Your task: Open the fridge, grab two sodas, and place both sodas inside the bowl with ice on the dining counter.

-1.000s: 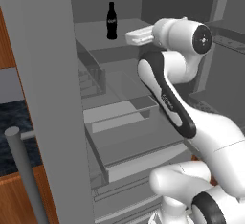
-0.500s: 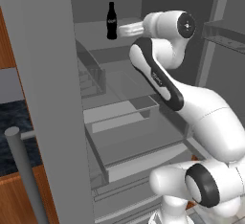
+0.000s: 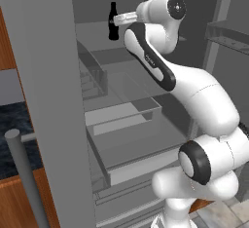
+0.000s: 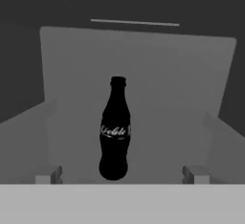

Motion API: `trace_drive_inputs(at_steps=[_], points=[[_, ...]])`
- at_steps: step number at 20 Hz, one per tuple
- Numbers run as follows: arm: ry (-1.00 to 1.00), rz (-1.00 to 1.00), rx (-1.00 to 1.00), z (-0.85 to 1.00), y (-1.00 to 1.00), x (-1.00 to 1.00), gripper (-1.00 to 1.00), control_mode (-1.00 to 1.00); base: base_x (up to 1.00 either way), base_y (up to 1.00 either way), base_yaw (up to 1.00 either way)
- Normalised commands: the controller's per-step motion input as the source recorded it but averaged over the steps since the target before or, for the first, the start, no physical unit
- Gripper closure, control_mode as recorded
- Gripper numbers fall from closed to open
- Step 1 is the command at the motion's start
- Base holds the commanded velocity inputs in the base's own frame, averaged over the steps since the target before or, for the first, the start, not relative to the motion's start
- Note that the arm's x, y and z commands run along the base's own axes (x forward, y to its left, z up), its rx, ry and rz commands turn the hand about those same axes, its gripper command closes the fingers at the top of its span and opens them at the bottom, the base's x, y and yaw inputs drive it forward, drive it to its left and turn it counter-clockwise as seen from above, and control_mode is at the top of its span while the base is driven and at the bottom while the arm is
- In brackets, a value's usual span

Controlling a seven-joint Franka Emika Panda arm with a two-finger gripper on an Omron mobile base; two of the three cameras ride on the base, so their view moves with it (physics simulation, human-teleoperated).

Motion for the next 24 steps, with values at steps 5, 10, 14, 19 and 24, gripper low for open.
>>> trace_drive_inputs(at_steps=[5, 10, 14, 19, 24], points=[[0.04, 0.00, 0.00, 0.00, 0.26, 0.37, -1.00, -1.00, 0.00, 0.00, 0.00], [0.04, 0.00, 0.00, 0.00, 0.08, 0.37, -1.00, -1.00, 0.00, 0.00, 0.00], [0.03, 0.00, 0.00, -0.01, 0.09, 0.33, -1.00, -1.00, 0.00, 0.00, 0.00], [0.03, 0.00, 0.00, -0.09, 0.17, 0.28, -1.00, -1.00, 0.00, 0.00, 0.00], [0.04, 0.00, 0.00, -0.07, 0.07, 0.33, -1.00, -1.00, 0.00, 0.00, 0.00]])
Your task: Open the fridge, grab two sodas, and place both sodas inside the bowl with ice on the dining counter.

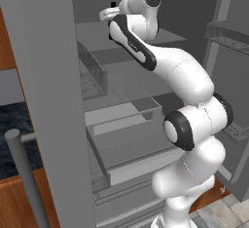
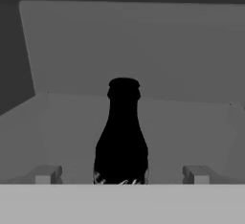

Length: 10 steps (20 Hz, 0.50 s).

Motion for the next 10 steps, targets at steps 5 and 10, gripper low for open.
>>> trace_drive_inputs(at_steps=[5, 10], points=[[0.05, 0.00, 0.00, -0.11, 0.07, 0.32, -1.00, -1.00, 0.00, 0.00, 0.00], [0.05, 0.00, 0.00, -0.25, 0.15, 0.16, 1.00, -1.00, 0.00, 0.00, 0.00]])
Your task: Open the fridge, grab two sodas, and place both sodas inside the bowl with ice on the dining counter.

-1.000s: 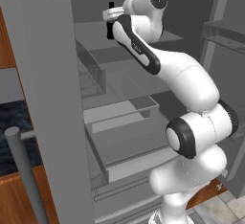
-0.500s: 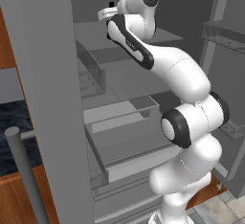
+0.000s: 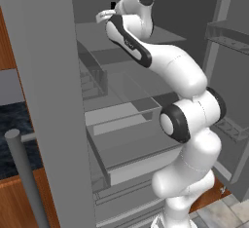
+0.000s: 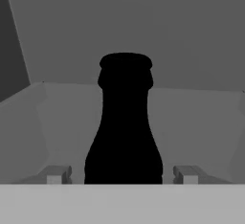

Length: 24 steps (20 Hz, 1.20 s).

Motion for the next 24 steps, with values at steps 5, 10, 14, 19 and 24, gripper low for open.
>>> trace_drive_inputs(at_steps=[5, 10, 14, 19, 24], points=[[0.01, 0.00, 0.00, -0.08, 0.07, 0.04, 1.00, -1.00, 0.00, 0.00, 0.00], [0.00, 0.00, 0.00, 0.00, 0.00, 0.00, 1.00, -1.00, 0.00, 0.00, 0.00], [0.00, 0.00, 0.00, -0.11, -0.14, -0.28, 1.00, -1.00, 0.00, 0.00, 0.00], [-0.03, 0.00, 0.02, -0.27, -0.30, -0.74, 1.00, -1.00, 0.00, 0.00, 0.00], [-0.09, 0.00, 0.07, -0.29, -0.24, -0.97, 1.00, -1.00, 0.00, 0.00, 0.00]])
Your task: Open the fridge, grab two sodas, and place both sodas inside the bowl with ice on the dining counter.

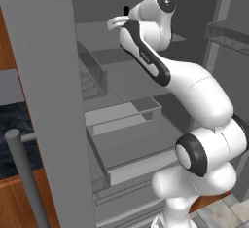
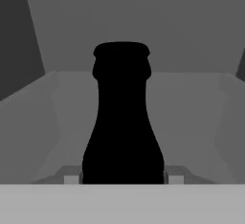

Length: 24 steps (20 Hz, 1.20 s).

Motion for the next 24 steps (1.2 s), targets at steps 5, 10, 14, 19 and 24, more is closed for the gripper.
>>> trace_drive_inputs(at_steps=[5, 10, 14, 19, 24], points=[[-0.04, 0.00, 0.04, -0.16, -0.29, -1.00, 1.00, -1.00, 0.00, 0.00, 0.00], [0.00, 0.00, 0.00, -0.27, -0.28, -1.00, 1.00, -1.00, 0.00, 0.00, 0.00], [0.00, 0.00, -0.03, -0.31, -0.23, -1.00, 1.00, -1.00, 0.00, 0.00, 0.00], [0.00, 0.00, -0.06, -0.26, -0.19, -1.00, 1.00, -1.00, 0.00, 0.00, 0.00], [0.01, 0.00, -0.07, -0.26, -0.25, -1.00, 1.00, -1.00, 0.00, 0.00, 0.00]])
